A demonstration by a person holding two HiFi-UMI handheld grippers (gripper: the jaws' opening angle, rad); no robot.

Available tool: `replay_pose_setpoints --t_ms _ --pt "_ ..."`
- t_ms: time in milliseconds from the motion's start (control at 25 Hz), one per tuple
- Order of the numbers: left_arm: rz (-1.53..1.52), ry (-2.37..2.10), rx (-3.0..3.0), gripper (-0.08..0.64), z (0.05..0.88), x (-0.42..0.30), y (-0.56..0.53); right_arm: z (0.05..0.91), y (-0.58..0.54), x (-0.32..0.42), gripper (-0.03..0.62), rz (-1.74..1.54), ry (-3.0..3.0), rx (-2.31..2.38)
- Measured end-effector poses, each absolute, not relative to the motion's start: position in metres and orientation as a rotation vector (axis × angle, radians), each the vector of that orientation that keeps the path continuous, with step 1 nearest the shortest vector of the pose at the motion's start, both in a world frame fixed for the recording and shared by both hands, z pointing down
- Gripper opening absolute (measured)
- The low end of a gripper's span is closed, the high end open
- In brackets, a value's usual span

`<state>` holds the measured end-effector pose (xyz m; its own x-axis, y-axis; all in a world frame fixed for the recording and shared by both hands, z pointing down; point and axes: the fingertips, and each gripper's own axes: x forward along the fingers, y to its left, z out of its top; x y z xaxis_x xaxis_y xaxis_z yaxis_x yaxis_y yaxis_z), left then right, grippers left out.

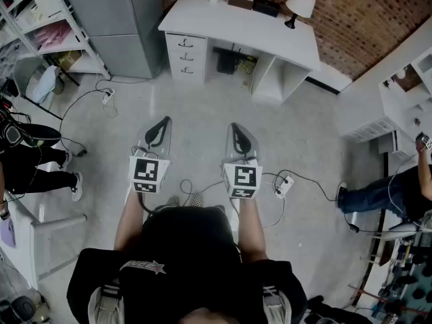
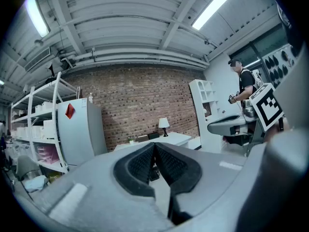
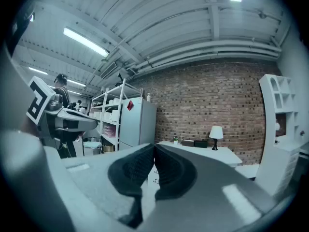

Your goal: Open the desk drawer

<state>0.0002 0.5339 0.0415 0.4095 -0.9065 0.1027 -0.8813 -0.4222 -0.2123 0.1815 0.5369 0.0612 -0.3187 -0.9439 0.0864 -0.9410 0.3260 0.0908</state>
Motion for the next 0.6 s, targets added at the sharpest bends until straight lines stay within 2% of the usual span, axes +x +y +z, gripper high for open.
replay_pose_setpoints --t_ms 600 --pt "-0.334 1.611 -2.533 0.009 0.044 0.014 0.525 0.066 0.525 0.197 0.006 0.004 -2.465 1.764"
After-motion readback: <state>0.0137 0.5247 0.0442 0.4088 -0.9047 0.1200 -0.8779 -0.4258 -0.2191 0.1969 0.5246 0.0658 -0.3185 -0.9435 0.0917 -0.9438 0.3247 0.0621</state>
